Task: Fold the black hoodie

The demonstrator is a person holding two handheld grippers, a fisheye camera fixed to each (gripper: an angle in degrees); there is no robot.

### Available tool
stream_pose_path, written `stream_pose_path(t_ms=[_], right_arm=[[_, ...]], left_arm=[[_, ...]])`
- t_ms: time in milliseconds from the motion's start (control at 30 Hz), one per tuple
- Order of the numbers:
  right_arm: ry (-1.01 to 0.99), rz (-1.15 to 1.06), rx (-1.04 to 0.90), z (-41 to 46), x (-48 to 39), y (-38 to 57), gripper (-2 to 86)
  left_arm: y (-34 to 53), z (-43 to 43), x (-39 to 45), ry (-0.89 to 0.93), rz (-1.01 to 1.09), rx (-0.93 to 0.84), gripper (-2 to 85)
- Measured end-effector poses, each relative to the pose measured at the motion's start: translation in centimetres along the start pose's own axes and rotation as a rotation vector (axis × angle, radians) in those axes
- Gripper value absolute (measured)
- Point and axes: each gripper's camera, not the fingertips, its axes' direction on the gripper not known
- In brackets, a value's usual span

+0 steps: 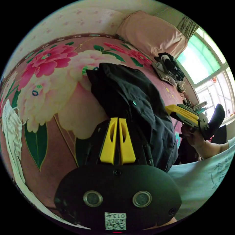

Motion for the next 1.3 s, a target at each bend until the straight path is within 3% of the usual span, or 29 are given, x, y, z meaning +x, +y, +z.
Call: stream_pose_path(t_ms=[100, 167, 233, 367, 500, 633, 733, 833, 933, 1000, 1067, 1133, 1167, 1300], right_arm=[[-0.067, -0.039, 0.031, -0.6, -2.2, -0.9, 9.1], [-0.179, -0.036, -0.051, 0.0, -3.4, -1.9, 16.1], [-0.257, -0.012, -0.091, -0.2, -4.1, -2.2, 17.5], [-0.225, -0.01, -0.135, -1.5, -6.6, -2.6, 13.1], [-0.055, -0.099, -0.259, -0.7, -7.7, -2.1, 5.5], [-0.194, 0.041, -0.167, -4.9, -4.4, -1.7, 2.6], [-0.217, -0.043, -0.034, -9.4, -5.6, -2.5, 2.4], [-0.259, -0.083, -0.179, -6.9, -7.6, -2.7, 2.7], [-0.281, -0.079, -0.205, -5.3, -8.4, -2.1, 2.6], [-0.272, -0.125, -0.198, -5.6, -9.3, -2.0, 2.4], [-0.253, -0.178, -0.185, -7.2, -10.4, -1.9, 2.3], [-0.218, -0.235, -0.17, -8.7, -11.5, -1.6, 2.4], [-0.18, -0.28, -0.159, -9.6, -12.6, -1.3, 2.6], [-0.072, -0.362, -0.162, -13.4, -14.7, -0.5, 1.9]], left_arm=[[0.9, 2.0, 1.7, -0.038, 0.055, 0.006, -0.1], [0.7, 3.6, 2.5, -0.048, 0.08, -0.04, -0.2], [0.7, 4.6, 2.8, -0.031, 0.079, -0.058, -0.3], [1.5, 6.4, 4.1, -0.069, 0.113, -0.072, -0.3], [2.1, 9.5, 5.2, -0.084, 0.158, -0.123, -0.3], [2.8, 11.3, 6.4, -0.107, 0.191, -0.134, -0.3], [4.2, 11.8, 6.6, -0.078, 0.185, -0.093, -0.4], [5.5, 10.2, 4.1, 0.0, 0.048, -0.076, -0.4], [7.8, 8.2, 1.7, -0.047, -0.061, -0.018, -0.4], [7.6, 7.8, 3.1, -0.047, 0.019, 0.019, -0.3], [6.0, 9.3, 7.5, -0.057, 0.23, 0.024, -0.3], [5.4, 12.5, 10.4, -0.09, 0.354, -0.074, -0.3], [5.5, 15.1, 11.3, -0.122, 0.384, -0.168, -0.3], [7.1, 17.2, 10.8, -0.049, 0.308, -0.121, -0.4]])
